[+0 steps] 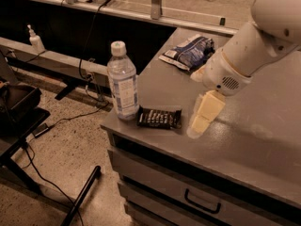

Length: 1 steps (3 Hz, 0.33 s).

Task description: Move rxbar chocolate near blue plastic bottle

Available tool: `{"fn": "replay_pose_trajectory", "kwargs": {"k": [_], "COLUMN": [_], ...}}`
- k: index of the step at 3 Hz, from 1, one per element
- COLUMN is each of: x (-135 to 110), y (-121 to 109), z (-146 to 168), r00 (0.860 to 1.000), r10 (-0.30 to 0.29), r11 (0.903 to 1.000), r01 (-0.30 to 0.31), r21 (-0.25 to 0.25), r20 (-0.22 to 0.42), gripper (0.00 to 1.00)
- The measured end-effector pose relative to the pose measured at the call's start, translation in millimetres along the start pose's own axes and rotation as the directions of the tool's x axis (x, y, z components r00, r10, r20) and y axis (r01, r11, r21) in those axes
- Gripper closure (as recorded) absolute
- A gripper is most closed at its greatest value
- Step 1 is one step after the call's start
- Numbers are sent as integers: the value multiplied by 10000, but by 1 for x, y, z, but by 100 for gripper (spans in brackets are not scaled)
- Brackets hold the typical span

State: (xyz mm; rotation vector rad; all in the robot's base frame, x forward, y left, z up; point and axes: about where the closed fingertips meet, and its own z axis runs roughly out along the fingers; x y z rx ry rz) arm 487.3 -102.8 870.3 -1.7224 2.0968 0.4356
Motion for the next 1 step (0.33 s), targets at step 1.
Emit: {"fn": "replay_pose_trajectory", "kwargs": {"k": [1], "x": [2], "y": [1], "z": [-3], "r00": [9999], "r10": [-127], "r11": [9999], "r01": [127], "r21": [-36], "r20": [-40], "gripper": [0]}}
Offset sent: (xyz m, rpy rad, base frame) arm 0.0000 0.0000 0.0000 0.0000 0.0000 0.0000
